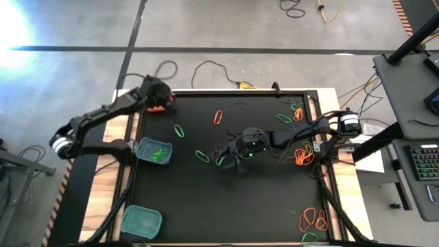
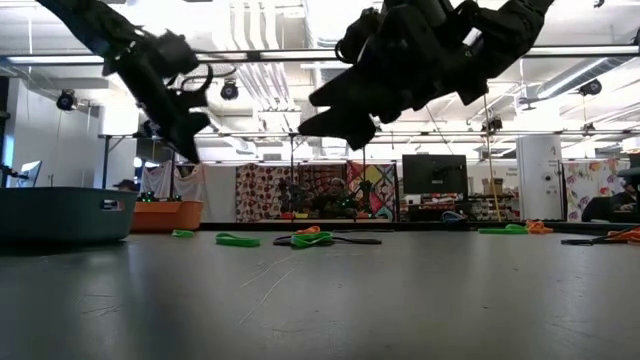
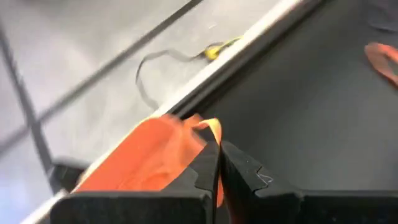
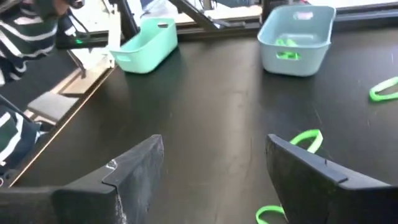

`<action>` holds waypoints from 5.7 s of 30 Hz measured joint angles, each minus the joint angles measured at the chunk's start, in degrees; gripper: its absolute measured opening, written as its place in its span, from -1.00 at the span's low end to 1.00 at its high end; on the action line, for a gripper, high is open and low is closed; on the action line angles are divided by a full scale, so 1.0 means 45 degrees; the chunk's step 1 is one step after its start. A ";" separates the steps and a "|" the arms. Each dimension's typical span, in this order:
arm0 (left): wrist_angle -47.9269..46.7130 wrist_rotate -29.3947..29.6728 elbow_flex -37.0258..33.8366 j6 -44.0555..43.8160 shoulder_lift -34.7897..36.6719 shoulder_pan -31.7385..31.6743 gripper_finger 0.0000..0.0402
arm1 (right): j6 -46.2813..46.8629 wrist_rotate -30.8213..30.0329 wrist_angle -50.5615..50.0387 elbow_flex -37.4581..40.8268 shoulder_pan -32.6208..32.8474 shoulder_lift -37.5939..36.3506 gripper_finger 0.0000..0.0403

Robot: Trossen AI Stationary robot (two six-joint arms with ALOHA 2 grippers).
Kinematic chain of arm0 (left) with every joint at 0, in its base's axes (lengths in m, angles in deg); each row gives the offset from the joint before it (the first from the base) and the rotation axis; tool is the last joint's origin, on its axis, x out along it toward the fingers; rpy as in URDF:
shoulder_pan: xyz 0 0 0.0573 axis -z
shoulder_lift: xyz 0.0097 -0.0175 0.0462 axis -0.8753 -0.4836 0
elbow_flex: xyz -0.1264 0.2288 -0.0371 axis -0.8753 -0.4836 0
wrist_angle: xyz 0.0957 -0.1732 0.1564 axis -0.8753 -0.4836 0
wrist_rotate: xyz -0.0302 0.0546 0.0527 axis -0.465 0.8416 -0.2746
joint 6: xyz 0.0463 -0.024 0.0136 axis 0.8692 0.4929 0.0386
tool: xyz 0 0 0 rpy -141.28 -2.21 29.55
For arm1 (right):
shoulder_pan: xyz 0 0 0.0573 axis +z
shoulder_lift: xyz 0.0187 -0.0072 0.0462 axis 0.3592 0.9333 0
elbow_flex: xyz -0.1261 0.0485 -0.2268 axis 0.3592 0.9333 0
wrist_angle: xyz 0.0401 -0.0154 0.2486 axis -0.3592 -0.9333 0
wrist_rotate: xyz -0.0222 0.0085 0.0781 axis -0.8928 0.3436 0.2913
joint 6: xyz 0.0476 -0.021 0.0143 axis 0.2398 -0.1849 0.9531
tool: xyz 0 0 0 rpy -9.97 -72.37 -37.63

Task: Sort rubber bands into baskets
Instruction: Put the orange rubber band into the orange bin

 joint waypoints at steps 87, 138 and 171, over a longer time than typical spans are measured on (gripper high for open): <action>1.3836 -0.2329 -0.0008 -0.0523 -1.0326 0.5804 0.01 | 0.1999 -0.6237 -0.4125 0.0049 0.0033 -0.0607 0.24; 0.4181 0.3448 -0.2375 -0.3824 -0.0658 0.1205 -1.00 | 0.4079 -0.7424 -0.3763 0.0059 0.3529 -0.0598 0.24; 0.0013 0.2754 -0.1550 -0.3528 -0.0906 0.0203 -0.08 | 0.4891 -0.8450 -0.2836 0.0054 0.5144 -0.0593 0.24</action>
